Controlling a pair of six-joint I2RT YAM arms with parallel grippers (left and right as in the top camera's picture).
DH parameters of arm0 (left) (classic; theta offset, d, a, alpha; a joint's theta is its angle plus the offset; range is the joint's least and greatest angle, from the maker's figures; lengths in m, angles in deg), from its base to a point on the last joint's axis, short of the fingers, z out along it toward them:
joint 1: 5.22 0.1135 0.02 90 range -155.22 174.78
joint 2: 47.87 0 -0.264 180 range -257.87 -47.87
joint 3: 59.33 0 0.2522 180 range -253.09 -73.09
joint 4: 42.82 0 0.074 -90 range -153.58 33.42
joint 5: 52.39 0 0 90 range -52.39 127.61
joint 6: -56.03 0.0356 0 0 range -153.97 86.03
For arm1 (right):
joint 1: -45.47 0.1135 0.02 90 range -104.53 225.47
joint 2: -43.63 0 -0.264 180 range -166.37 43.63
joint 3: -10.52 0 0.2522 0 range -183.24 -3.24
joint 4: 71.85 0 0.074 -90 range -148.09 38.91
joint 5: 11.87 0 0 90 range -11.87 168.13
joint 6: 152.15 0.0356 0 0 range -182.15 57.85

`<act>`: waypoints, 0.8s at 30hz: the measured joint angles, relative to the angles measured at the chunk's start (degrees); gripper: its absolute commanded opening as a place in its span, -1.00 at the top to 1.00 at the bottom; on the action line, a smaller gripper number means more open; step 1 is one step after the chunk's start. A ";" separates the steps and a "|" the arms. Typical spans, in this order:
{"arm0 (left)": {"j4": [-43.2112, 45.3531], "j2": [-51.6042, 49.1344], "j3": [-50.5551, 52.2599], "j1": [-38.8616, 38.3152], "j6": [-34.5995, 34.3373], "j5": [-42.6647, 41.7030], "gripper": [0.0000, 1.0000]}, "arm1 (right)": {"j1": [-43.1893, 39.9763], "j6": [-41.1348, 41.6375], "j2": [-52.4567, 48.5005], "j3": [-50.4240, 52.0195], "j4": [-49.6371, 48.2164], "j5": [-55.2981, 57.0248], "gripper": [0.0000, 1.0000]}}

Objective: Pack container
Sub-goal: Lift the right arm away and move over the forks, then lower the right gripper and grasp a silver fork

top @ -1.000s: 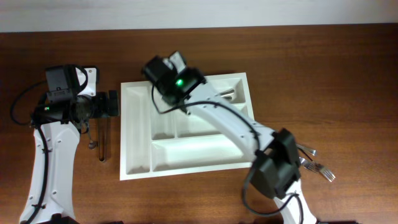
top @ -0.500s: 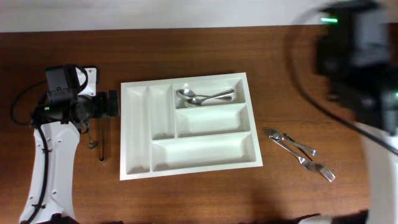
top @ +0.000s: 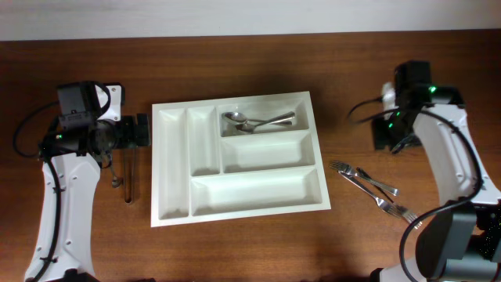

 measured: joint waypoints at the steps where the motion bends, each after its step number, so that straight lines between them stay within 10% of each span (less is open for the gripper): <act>1: 0.00 0.00 0.00 0.00 0.00 0.02 -0.98 | 0.28 -2.01 -0.07 0.83 -0.92 -0.61 -0.12; 6: 0.00 0.00 0.00 0.00 0.00 0.00 -0.98 | 1.22 -13.35 -1.60 2.27 -2.01 -3.39 -0.40; 24: 0.00 0.00 0.00 0.00 0.00 0.00 -0.98 | 8.15 -30.95 -9.84 2.32 1.99 -7.10 -0.26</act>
